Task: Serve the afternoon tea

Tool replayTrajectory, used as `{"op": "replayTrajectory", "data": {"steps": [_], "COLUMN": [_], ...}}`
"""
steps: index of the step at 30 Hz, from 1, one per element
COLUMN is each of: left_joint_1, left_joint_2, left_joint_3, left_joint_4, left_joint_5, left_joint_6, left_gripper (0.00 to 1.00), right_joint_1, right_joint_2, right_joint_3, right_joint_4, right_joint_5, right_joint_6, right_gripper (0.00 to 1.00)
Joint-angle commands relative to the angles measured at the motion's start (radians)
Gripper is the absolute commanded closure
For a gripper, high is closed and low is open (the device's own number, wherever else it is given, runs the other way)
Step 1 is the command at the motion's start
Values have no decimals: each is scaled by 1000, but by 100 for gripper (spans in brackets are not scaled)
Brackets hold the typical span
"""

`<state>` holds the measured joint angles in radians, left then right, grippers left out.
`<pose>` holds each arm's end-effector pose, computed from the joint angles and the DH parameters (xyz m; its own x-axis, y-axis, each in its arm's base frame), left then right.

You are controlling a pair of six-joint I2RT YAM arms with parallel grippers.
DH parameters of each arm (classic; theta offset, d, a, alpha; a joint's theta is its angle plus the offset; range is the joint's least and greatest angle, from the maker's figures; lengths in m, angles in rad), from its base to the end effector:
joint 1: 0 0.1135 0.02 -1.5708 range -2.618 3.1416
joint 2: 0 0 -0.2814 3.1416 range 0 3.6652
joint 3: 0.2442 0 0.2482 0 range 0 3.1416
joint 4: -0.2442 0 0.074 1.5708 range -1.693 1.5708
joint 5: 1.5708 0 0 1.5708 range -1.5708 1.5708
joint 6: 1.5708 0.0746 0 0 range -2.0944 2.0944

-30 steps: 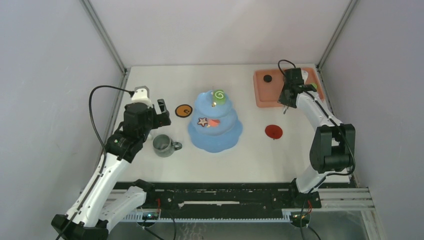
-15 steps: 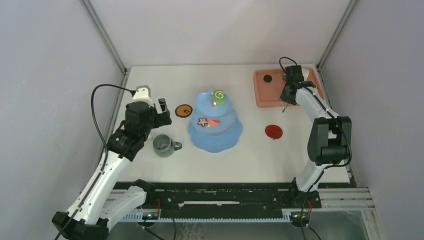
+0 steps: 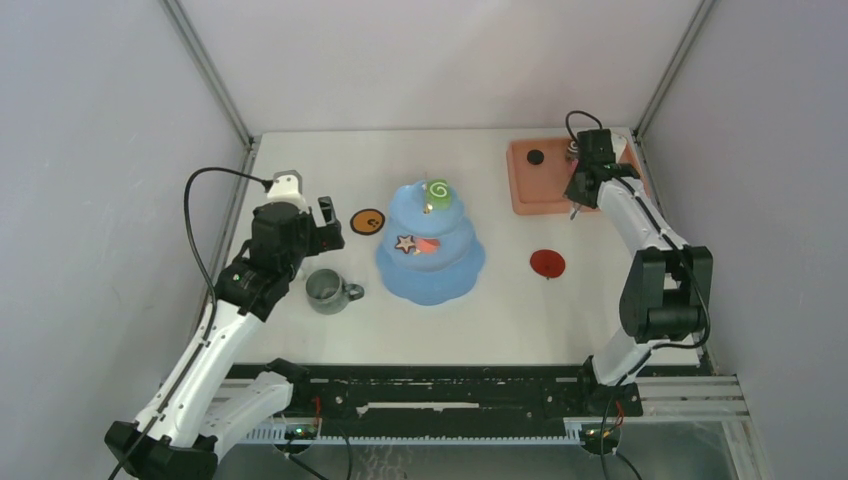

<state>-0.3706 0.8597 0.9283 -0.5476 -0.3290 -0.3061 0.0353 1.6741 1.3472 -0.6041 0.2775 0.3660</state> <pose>0.1959 -0.0503 0.3364 -0.4324 -0.1379 -0.8911 -0.0575 0.9904 -0.1254 0.3839 -0.0069 0.2560 -0.7023 0.3196 -0.6361 0.4079 0.9130 0.0085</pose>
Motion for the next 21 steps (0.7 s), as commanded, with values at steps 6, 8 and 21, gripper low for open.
{"op": "replayTrajectory", "data": {"steps": [6,8,21], "left_joint_1": [7,8,7], "left_joint_2": [-13,-9,-1], "left_joint_3": [-17,-17,-21], "left_joint_4": [41,42,51], "left_joint_5": [13,15,22], "left_joint_6": [0,-1,-4], "left_gripper": [0,0,0], "right_joint_1": [-51,-54,-53], "right_joint_2": [-166,-193,-193], "right_joint_3": [-48,-69,-97], "right_joint_4": [15,19,0], "right_joint_5": [-82,-107,-221], "right_joint_6": [-9,-17,-86], "right_gripper": [100,100,80]}}
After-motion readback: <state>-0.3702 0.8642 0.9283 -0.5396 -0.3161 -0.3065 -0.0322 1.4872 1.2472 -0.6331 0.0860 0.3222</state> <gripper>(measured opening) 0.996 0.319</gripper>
